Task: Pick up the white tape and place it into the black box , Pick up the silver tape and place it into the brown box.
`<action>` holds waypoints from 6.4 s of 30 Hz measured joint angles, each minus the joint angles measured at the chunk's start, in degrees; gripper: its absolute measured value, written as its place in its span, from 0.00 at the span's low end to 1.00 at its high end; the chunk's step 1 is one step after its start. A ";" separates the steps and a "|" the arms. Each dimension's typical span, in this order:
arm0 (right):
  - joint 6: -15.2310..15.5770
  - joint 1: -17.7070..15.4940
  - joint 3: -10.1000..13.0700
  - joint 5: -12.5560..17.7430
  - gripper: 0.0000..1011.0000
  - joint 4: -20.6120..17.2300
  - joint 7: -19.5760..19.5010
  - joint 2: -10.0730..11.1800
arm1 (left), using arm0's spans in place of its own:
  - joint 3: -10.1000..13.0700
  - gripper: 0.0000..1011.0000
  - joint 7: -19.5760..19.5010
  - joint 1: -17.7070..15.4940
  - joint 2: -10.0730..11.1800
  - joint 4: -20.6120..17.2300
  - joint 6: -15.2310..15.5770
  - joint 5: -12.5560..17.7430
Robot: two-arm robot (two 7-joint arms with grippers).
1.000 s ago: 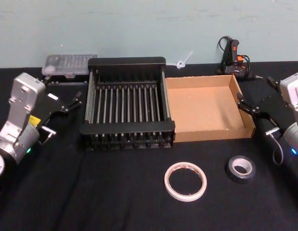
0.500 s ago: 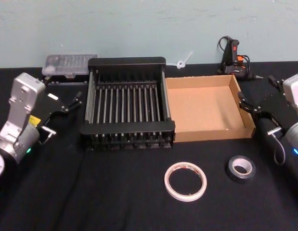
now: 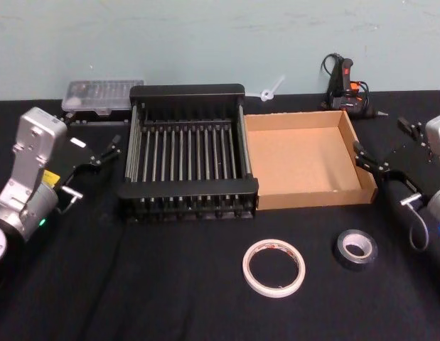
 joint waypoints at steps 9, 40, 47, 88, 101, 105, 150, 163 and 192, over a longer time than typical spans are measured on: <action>2.71 -2.63 2.28 1.61 0.99 -3.64 2.17 1.30 | 0.00 0.99 0.00 0.00 0.00 0.00 0.00 0.00; 8.85 -11.10 8.55 4.26 0.99 -12.54 8.87 3.47 | 0.00 0.99 0.00 0.00 0.00 0.00 0.00 0.00; 10.39 -12.85 9.94 5.13 0.99 -13.80 9.97 3.10 | 0.00 0.99 0.00 0.00 0.00 0.00 0.00 0.00; 19.06 -19.85 14.73 3.99 0.99 -16.91 14.18 0.05 | 0.00 0.99 0.00 0.00 0.00 0.00 0.00 0.00; 20.39 -21.25 15.44 2.96 0.99 -17.49 14.98 -1.05 | 0.00 0.99 0.00 0.00 0.00 0.00 0.00 0.00; 20.71 -21.28 15.45 2.90 0.99 -17.22 15.34 -1.39 | 0.00 0.99 0.00 0.00 0.00 0.00 0.00 0.00; 22.61 -18.85 14.37 4.81 0.99 -13.45 15.88 -3.23 | 0.00 0.99 0.00 0.00 0.00 0.00 0.00 0.00; 23.57 -18.15 13.81 5.60 0.99 -12.75 15.91 -3.07 | 0.00 0.99 0.00 0.00 0.00 0.00 0.00 0.00; 24.09 -17.62 13.23 6.02 0.99 -12.13 15.39 -2.77 | 0.00 0.99 0.00 0.00 0.00 0.00 0.00 0.00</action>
